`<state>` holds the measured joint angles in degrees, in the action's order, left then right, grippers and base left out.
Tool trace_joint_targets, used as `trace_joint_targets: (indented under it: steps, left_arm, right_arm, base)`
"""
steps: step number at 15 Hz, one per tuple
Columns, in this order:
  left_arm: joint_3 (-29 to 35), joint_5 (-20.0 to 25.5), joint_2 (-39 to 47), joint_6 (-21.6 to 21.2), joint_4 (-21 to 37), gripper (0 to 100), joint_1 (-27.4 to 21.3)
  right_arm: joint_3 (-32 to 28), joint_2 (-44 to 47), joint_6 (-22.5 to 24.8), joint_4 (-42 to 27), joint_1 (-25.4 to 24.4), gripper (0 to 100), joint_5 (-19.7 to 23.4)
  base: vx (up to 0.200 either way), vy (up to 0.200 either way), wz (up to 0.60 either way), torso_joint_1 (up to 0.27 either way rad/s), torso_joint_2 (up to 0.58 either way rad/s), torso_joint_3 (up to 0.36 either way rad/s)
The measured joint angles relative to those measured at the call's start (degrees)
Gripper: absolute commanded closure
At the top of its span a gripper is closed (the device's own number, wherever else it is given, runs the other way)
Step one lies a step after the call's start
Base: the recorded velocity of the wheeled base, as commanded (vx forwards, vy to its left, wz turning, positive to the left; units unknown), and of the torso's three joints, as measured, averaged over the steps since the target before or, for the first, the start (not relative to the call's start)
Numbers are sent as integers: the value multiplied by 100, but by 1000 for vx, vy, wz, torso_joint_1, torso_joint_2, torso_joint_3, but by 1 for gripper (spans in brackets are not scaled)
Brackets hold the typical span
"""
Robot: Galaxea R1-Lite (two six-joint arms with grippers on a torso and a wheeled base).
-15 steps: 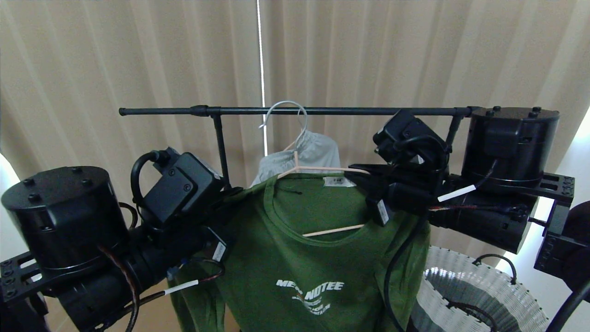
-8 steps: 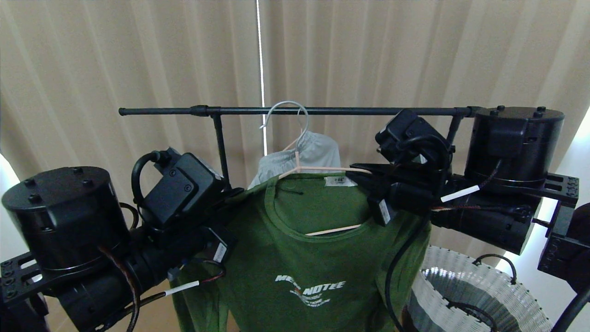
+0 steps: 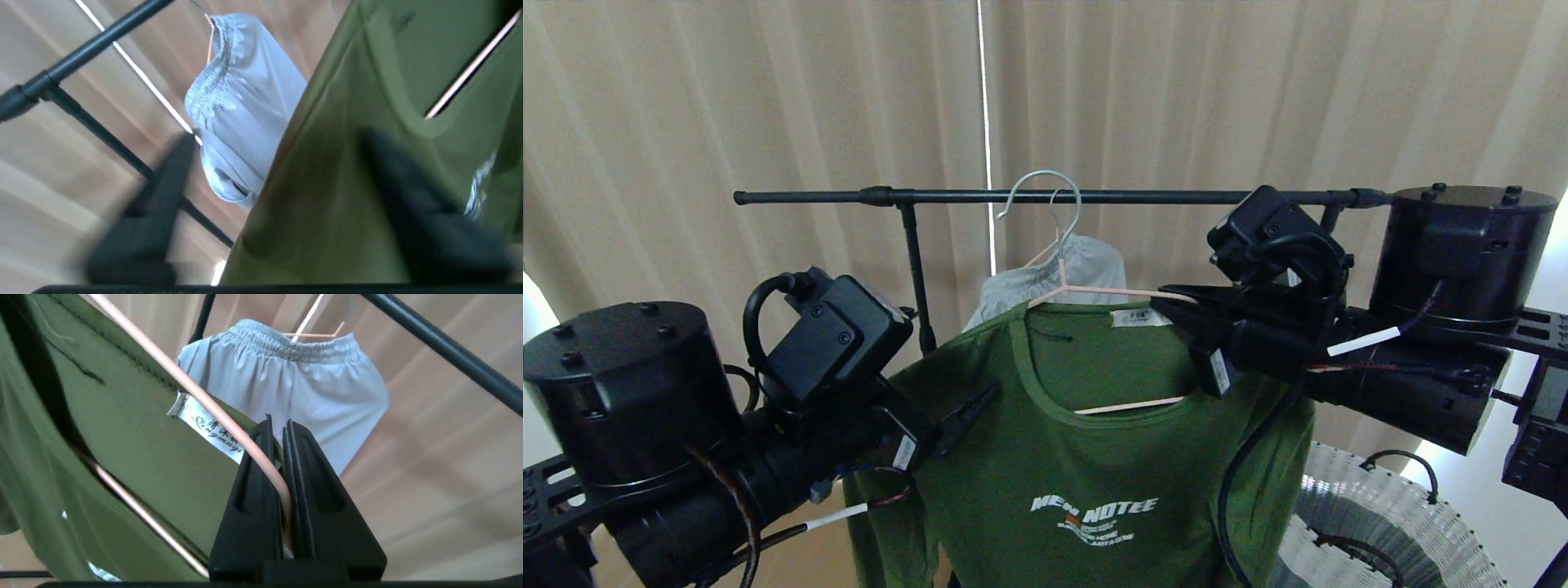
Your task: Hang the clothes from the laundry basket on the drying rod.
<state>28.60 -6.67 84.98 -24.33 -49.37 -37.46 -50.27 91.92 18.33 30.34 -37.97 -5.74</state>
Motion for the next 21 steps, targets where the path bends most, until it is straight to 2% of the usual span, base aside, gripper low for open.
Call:
trace_joint_targets:
  steps: [7, 10, 15, 17, 19, 21]
  left_arm:
    - [-427, 0, -583, 690, 0, 0, 4]
    - [-746, -4, -924, 731, -4, 0, 119]
    - [-1364, 98, -1152, 718, 5, 0, 1013]
    - [-1491, 213, -1169, 714, 0, 0, 1095]
    - [-1647, 585, -1147, 672, 0, 0, 1098]
    - [-1734, 662, -1081, 660, 5, 0, 1097]
  right_arm:
    - [463, -589, 2, -46, 595, 100, -71]
    - [500, -752, 0, -24, 807, 100, -68]
    - [513, -1012, -2, -7, 903, 100, -52]
    - [513, -1083, -9, -5, 907, 100, -46]
    - [513, -1204, -22, -5, 903, 100, 9]
    - [544, -1312, -24, 4, 901, 100, 33]
  base:
    - [0, 0, 0, 0, 0, 0]
    - [0, 0, 0, 0, 0, 0]
    - [0, 0, 0, 0, 0, 0]
    - [0, 0, 0, 0, 0, 0]
    - [0, 0, 0, 0, 0, 0]
    - [0, 0, 0, 0, 0, 0]
